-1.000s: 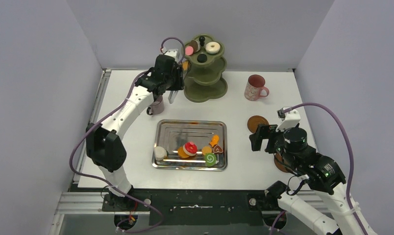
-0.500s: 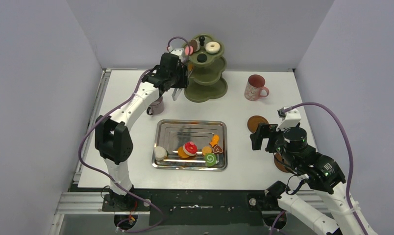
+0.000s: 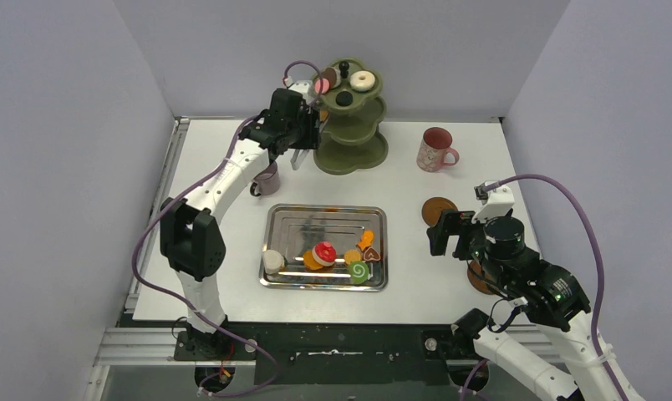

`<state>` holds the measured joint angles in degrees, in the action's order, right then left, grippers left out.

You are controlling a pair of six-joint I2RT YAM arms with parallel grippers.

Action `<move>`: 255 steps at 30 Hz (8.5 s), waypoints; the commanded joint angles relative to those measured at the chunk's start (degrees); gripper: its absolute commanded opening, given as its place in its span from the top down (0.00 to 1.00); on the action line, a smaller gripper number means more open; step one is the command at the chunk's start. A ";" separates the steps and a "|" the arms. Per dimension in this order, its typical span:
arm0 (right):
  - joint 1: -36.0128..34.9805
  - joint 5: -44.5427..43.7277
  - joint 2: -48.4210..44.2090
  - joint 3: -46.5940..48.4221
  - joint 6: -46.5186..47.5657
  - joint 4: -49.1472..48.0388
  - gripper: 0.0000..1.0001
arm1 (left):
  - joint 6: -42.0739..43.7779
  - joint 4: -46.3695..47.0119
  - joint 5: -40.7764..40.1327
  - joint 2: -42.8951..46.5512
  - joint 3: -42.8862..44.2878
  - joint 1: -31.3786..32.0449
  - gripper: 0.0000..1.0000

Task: Serve the afternoon tea

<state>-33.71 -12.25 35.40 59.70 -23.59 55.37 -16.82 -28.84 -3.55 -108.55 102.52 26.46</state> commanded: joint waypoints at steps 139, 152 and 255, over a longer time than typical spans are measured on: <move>0.32 -1.70 -3.37 -1.34 1.03 -0.52 0.00 | 4.47 -33.91 0.83 31.07 -21.56 22.52 0.68; 0.33 -0.79 -5.10 -1.20 1.69 -0.20 0.00 | -0.02 -13.34 -9.45 29.21 -20.93 20.10 0.69; 0.34 -4.79 -1.77 0.32 3.69 -1.00 0.00 | -0.03 13.26 0.34 9.76 -12.03 11.34 0.51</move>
<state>-33.71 -17.06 32.88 60.34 -20.36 57.08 -15.44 -16.78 -6.28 -105.38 92.77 38.13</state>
